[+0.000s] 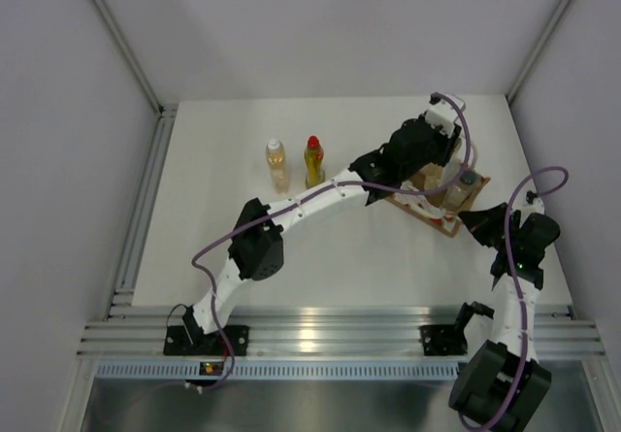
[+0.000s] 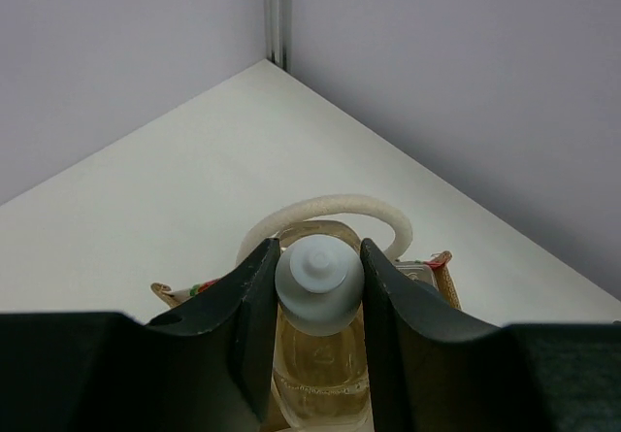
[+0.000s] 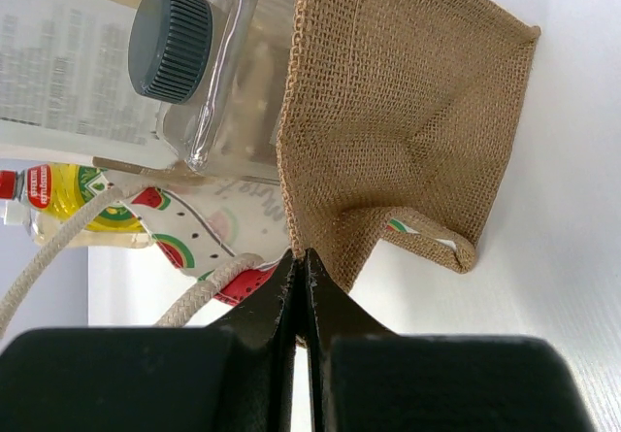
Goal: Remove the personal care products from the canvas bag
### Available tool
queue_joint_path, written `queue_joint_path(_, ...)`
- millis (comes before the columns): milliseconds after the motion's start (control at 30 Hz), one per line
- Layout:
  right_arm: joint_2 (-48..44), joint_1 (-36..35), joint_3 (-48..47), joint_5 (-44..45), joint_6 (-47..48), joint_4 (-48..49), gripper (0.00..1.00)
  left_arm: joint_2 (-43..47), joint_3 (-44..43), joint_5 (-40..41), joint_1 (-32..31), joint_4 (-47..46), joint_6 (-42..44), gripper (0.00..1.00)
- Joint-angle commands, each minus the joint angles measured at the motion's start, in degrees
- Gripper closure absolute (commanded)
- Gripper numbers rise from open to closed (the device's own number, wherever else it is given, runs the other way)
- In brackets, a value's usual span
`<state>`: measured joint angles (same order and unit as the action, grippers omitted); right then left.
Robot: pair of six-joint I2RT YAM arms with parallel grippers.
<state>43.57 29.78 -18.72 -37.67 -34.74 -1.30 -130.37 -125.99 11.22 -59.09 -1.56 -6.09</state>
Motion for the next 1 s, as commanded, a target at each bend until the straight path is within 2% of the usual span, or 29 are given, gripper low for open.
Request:
queue_joint_path(0, 0.4, -0.4, 0.4, 0.0, 0.5, -0.5, 1.00, 11.6, -4.0, 2.8, -0.1, -9.9, 2.0, 1.00)
queue_joint_path(267, 0.4, -0.4, 0.4, 0.1, 0.6, -0.5, 1.00, 17.1, -2.2, 8.2, -0.1, -7.5, 5.6, 1.00)
queue_joint_path(567, 0.3, -0.4, 0.2, 0.1, 0.6, -0.5, 1.00, 27.3, 7.8, 16.2, 3.4, -5.6, 7.2, 1.00)
queue_joint_path(733, 0.3, -0.4, 0.2, 0.2, 0.6, -0.5, 1.00, 31.9, 12.5, 18.6, 7.4, -3.4, 6.3, 1.00)
queue_joint_path(967, 0.1, -0.4, 0.4, 0.3, 0.9, -0.5, 1.00, 34.2, 22.0, 15.5, 14.1, -3.5, -1.8, 1.00)
